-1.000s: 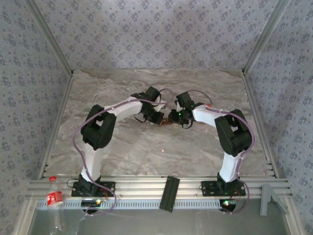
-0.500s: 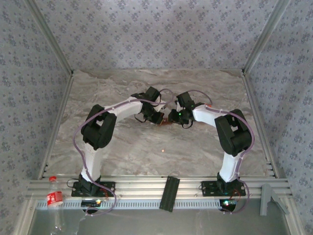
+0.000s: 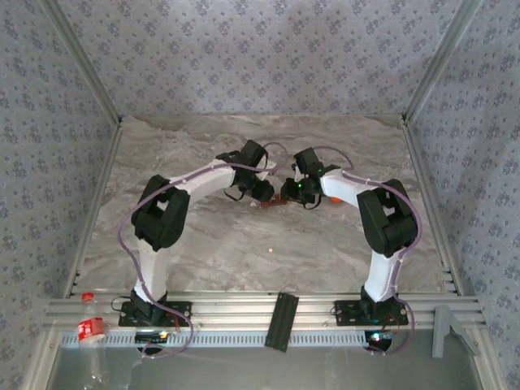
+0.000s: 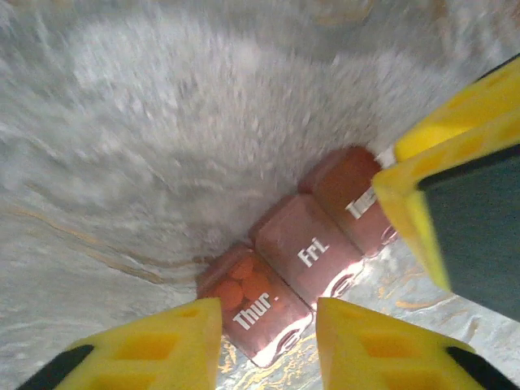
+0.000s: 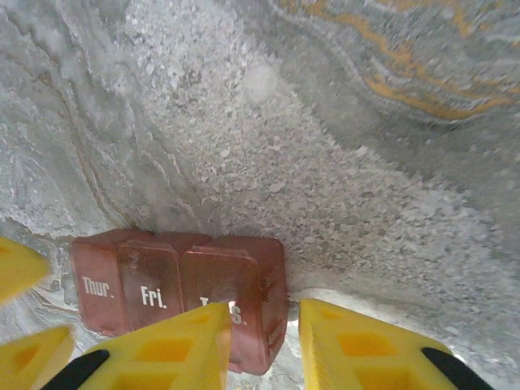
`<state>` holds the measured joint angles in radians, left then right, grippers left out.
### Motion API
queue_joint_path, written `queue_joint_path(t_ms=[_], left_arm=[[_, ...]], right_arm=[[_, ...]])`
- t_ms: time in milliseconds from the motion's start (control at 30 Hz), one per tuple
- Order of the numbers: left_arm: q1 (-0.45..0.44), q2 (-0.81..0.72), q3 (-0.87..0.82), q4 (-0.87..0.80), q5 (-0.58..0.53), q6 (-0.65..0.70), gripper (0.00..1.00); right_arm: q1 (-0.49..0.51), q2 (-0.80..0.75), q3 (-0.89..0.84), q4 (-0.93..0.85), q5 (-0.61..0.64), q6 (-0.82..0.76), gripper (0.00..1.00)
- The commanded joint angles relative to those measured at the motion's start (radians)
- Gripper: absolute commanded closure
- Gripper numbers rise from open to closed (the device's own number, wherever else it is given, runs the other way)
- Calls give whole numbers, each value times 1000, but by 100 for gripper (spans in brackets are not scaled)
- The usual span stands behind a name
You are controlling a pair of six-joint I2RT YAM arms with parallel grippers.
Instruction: Sort the pills into containers
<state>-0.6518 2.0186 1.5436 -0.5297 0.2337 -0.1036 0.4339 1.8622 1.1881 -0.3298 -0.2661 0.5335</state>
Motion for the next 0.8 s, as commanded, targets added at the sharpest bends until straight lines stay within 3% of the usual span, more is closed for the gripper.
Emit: queue_joint_path(t_ms=[0,67,133,167,300,533,700,767], left_arm=[[15,-155,65,78,-30,-18,46],[22,-213,66,103,-52,-25,31],[30,-282,51,128,-98,-30,1],[34,-315,39,142,-124,-32,0],[52,-478,-76,253,-309,-18,0],[122,-754,-471,652,-628,187,0],[270,-833,-604,602,-686,193,0],[332,-878,-698,650,-685,182,0]], right_arm=[[-19,-44,105,-82,-6,-7,66],[-34,-82,159,-109,-15,-7,62],[-63,-130,211,-135,-12,-9,51],[-80,-154,230,-146,-11,-11,45],[-190,-260,275,-173,20,-23,1],[-448,-429,194,-145,238,-67,0],[-592,-467,74,-91,379,-84,0],[-612,-499,-58,42,473,-102,0]])
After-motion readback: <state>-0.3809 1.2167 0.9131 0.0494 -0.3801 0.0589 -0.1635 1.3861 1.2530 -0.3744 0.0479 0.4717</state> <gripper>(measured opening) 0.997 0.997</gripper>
